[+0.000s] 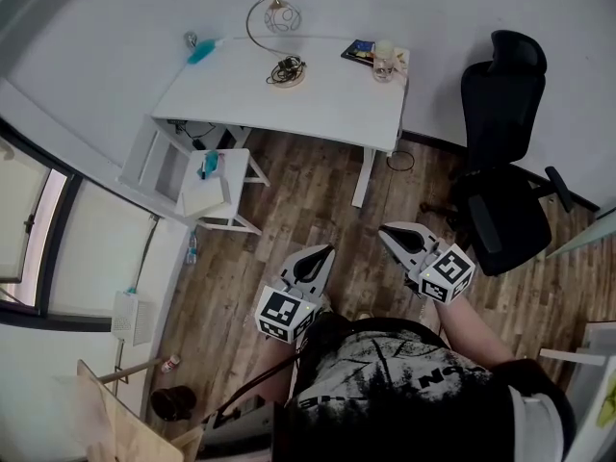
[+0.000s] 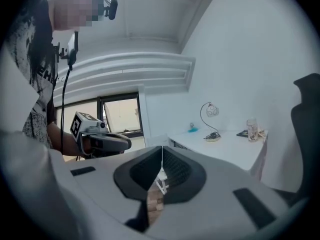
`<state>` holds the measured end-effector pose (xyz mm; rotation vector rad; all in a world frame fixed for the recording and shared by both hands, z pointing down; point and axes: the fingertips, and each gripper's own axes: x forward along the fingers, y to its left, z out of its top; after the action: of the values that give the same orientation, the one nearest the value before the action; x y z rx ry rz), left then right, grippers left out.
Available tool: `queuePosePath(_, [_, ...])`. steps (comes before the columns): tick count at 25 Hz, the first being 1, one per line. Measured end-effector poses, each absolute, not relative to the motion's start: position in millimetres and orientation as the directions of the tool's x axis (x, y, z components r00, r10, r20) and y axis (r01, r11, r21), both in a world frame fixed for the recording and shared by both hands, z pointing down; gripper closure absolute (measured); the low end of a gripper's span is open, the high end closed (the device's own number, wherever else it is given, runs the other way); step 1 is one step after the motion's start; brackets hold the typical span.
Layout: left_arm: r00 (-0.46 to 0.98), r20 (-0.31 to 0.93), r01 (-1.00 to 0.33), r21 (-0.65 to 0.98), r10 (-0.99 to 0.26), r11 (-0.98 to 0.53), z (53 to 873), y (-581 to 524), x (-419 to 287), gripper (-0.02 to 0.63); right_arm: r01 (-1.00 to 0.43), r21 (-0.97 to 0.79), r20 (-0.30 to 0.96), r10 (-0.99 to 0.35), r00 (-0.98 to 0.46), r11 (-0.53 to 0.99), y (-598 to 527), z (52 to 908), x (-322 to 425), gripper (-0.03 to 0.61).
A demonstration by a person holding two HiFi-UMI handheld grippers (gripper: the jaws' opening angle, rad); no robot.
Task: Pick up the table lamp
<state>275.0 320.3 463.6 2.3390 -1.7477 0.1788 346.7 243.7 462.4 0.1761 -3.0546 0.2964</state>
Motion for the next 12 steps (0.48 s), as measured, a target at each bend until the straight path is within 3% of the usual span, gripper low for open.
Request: queuePosePath(12, [0.309, 0.231, -0.950, 0.116, -0.922, -0.290, 475, 282, 208, 0.600, -0.131, -0.184, 0.085, -0.117, -0.989, 0.974, 210, 466, 281, 0.558])
